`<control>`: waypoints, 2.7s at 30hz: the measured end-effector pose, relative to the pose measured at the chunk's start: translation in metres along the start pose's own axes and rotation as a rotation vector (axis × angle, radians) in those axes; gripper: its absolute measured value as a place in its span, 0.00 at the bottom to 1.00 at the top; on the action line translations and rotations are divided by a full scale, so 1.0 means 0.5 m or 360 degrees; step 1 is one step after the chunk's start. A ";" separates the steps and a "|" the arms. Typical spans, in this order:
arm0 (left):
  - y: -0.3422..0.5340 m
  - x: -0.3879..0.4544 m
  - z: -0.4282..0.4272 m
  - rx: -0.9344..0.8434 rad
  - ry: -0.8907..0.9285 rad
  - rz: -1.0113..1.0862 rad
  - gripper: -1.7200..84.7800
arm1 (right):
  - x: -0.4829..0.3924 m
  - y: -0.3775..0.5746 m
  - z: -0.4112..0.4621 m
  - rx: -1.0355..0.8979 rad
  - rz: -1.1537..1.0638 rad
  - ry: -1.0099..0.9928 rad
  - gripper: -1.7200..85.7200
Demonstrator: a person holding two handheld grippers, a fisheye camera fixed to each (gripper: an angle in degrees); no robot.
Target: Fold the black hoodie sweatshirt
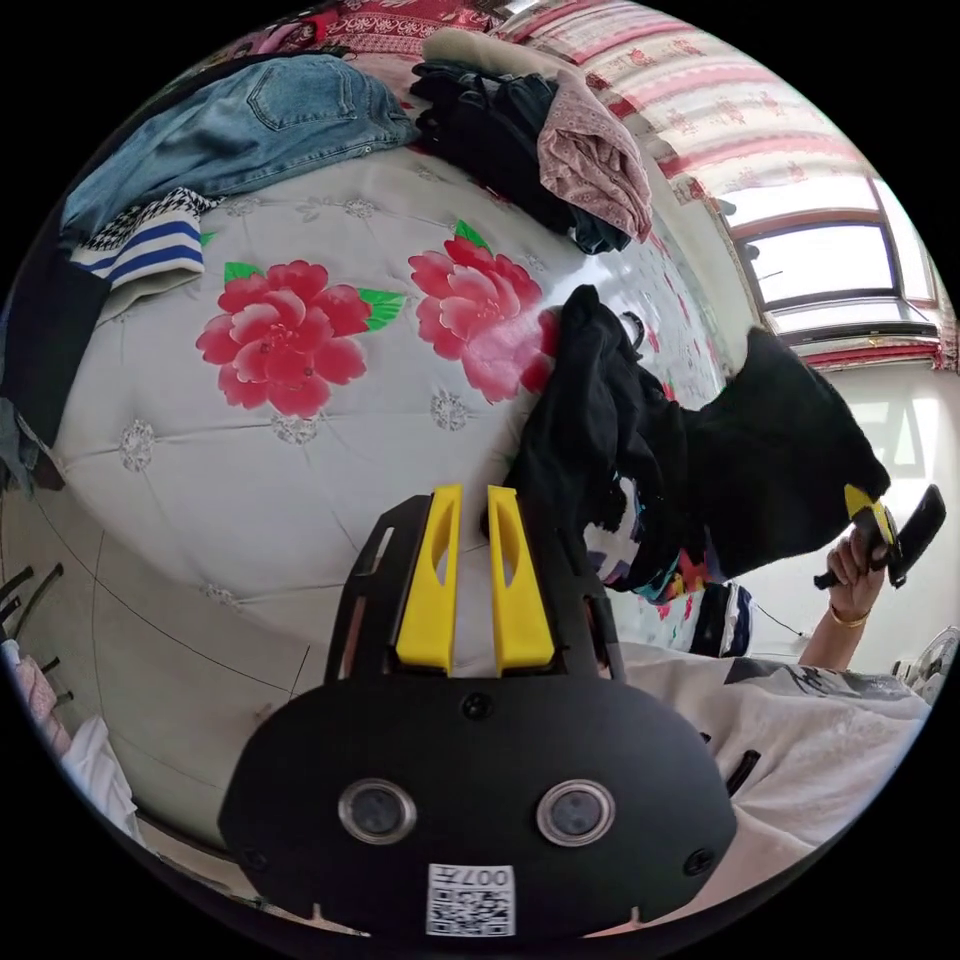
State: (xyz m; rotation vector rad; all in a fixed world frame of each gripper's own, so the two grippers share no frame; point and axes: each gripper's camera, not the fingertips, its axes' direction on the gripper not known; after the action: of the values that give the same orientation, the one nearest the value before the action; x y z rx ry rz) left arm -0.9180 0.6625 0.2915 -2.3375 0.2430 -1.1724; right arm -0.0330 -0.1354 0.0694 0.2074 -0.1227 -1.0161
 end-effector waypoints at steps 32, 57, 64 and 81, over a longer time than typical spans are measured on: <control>-0.086 0.224 0.152 -0.0551 -0.0338 0.0664 0.08 | 0.060 0.232 0.346 0.0058 0.0599 -0.0238 0.08; 0.018 0.333 0.155 -0.0726 -0.0025 0.0984 0.13 | 0.344 0.584 0.288 0.0151 0.1040 -0.0392 0.07; -0.014 0.302 0.130 -0.0817 0.0038 0.1080 0.11 | 0.317 0.595 0.225 -0.0159 0.0673 -0.0325 0.03; -0.235 0.360 -0.009 -0.0399 0.0083 0.0953 0.18 | 0.403 0.429 0.142 0.0211 0.0570 -0.0062 0.13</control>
State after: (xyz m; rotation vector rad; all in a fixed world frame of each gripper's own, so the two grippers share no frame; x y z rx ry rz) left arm -0.8190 0.6937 0.4797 -2.1923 1.0772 -0.9344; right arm 0.2358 -0.2060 0.1887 0.2758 -0.2537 -0.6555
